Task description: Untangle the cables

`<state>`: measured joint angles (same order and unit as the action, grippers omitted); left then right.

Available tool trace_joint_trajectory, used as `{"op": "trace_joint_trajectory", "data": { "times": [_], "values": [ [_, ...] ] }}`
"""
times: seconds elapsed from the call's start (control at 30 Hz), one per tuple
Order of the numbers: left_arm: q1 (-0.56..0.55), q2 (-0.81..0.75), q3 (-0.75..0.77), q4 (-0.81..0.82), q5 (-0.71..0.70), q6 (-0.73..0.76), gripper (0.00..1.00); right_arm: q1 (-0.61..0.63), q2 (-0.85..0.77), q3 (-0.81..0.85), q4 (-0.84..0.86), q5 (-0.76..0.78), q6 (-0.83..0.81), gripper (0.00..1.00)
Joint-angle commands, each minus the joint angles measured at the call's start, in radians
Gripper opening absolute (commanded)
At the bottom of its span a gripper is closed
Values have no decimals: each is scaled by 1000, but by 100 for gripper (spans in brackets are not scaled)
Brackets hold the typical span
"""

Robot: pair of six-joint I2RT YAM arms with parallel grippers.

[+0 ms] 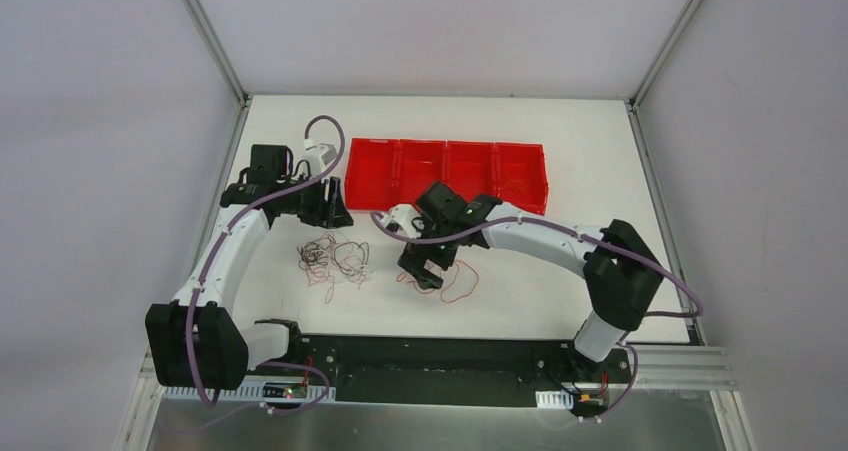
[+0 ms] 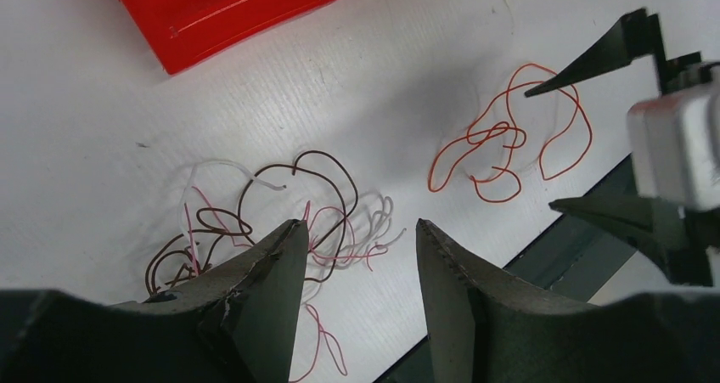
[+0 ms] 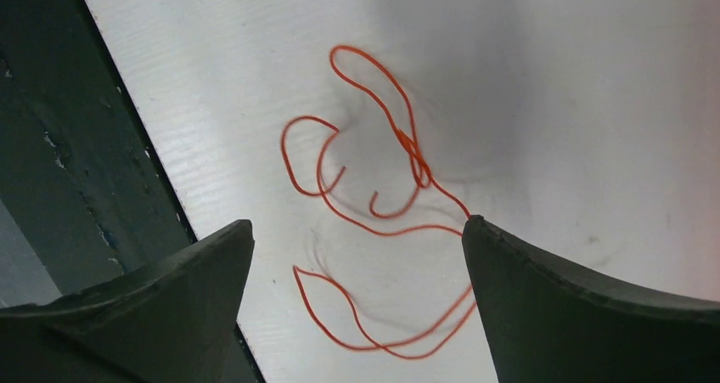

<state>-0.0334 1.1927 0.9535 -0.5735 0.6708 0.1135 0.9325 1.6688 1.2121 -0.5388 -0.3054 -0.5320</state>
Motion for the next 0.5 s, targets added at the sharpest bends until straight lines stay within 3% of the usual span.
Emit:
{"op": "trace_joint_trajectory", "data": {
  "times": [0.0, 0.23, 0.47],
  "values": [
    [-7, -12, -6, 28, -7, -30, 51, 78, 74, 48, 71, 38, -27, 98],
    [-7, -12, -8, 32, -12, -28, 51, 115, 196, 119, 95, 121, -79, 94],
    [-6, -31, -28, 35, -24, -20, 51, 105, 211, 107, 84, 165, -100, 41]
  ]
}}
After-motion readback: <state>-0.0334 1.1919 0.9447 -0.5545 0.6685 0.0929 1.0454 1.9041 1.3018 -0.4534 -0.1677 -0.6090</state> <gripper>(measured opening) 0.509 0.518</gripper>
